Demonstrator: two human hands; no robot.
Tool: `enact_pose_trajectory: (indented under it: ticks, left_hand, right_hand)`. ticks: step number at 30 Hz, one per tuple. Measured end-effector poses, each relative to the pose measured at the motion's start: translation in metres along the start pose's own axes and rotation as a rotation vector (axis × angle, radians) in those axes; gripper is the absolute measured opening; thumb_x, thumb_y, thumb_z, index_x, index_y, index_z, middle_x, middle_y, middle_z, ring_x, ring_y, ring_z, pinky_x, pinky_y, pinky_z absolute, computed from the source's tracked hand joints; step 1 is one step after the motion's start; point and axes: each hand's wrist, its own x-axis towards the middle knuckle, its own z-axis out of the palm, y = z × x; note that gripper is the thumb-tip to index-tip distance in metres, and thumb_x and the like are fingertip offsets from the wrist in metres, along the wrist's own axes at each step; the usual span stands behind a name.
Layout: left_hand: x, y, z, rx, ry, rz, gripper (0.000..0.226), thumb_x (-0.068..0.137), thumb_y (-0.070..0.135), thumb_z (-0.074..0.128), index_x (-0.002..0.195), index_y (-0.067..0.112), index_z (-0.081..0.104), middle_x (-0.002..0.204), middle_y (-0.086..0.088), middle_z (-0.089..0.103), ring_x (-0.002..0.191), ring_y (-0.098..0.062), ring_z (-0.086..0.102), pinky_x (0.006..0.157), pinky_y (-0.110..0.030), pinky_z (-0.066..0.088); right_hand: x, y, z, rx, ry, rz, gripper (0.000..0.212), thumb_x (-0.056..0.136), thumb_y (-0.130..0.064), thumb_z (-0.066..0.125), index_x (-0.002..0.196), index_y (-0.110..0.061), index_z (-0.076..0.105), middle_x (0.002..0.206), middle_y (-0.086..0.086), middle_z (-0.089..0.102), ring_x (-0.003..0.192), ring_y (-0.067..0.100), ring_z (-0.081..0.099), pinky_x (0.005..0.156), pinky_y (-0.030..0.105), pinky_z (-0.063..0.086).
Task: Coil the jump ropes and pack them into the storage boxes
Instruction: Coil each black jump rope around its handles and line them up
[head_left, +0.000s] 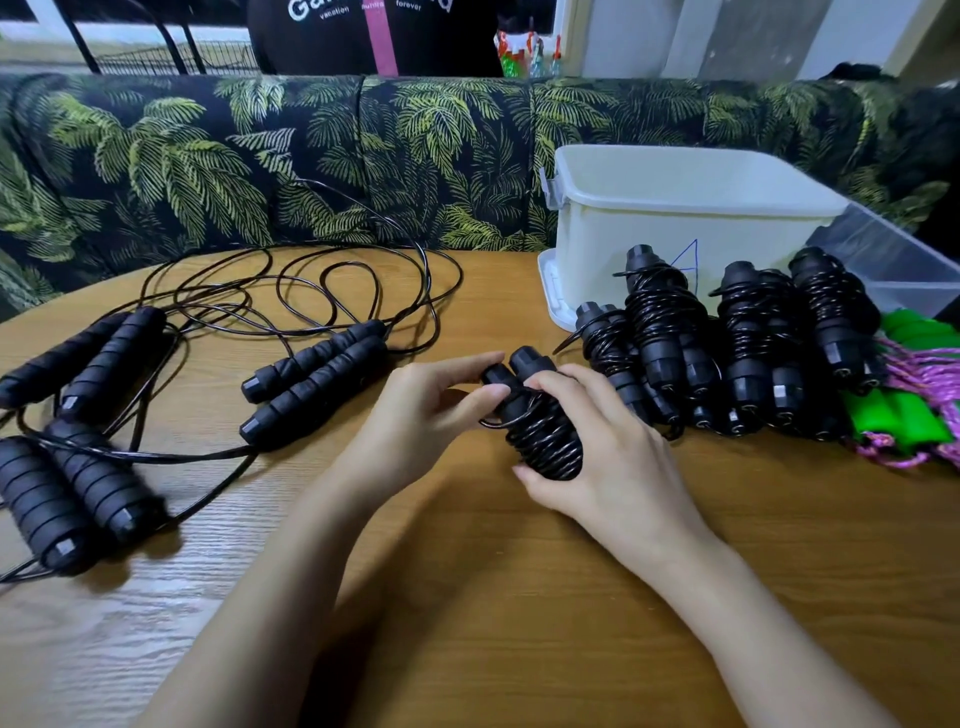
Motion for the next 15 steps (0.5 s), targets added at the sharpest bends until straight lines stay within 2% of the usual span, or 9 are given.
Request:
enact_pose_trajectory:
  ticks: [3,6,7,11,15]
  left_hand:
    - [-0.0013,-0.0022,-0.0055,0.086,-0.071,0.009,0.047,0.094,0.029,0.061,0.136,0.009,0.055,0.106,0.000,0.074,0.098,-0.007,0.071,0.091,-0.032,0.057]
    - [-0.0012,-0.0054,-0.0065,0.069,-0.083,0.005,0.038,0.096,0.004,0.056,0.134,0.011,0.056,0.091,0.015,0.074,0.091,0.000,0.069,0.086,-0.021,0.055]
    - [-0.0013,-0.0048,-0.0066,0.049,-0.067,0.003,0.039,0.095,-0.004,0.056,0.130,0.014,0.058,0.089,0.016,0.074,0.089,0.000,0.070,0.083,-0.020,0.055]
    - [-0.0026,-0.0013,-0.0078,-0.031,0.004,0.010,0.040,0.090,-0.011,0.058,0.110,0.022,0.067,0.099,-0.004,0.076,0.089,-0.014,0.074,0.078,-0.026,0.059]
    - [-0.0033,0.0031,-0.0089,-0.204,0.035,-0.079,0.039,0.091,-0.016,0.051,0.100,0.017,0.069,0.093,-0.004,0.077,0.086,-0.019,0.074,0.074,-0.027,0.061]
  right_hand:
    - [-0.0005,0.0031,-0.0012,-0.002,-0.024,-0.027,0.075,0.067,-0.039,0.085,0.133,-0.035,0.049,0.138,-0.007,0.049,0.105,0.022,0.064,0.082,0.041,0.057]
    - [-0.0006,0.0062,-0.0034,-0.001,-0.045,-0.040,0.078,0.069,-0.040,0.084,0.138,-0.036,0.048,0.141,-0.007,0.048,0.108,0.022,0.064,0.084,0.043,0.057]
    - [-0.0007,0.0064,-0.0038,-0.009,-0.047,-0.046,0.079,0.069,-0.041,0.084,0.139,-0.037,0.047,0.142,-0.007,0.047,0.108,0.022,0.063,0.084,0.042,0.057]
    - [-0.0005,0.0063,-0.0035,-0.064,-0.040,-0.103,0.086,0.067,-0.043,0.084,0.143,-0.037,0.045,0.140,-0.006,0.049,0.109,0.019,0.063,0.080,0.038,0.056]
    - [0.0005,0.0087,-0.0066,-0.068,-0.040,-0.151,0.091,0.068,-0.044,0.083,0.148,-0.038,0.039,0.142,-0.009,0.046,0.106,0.014,0.063,0.078,0.032,0.055]
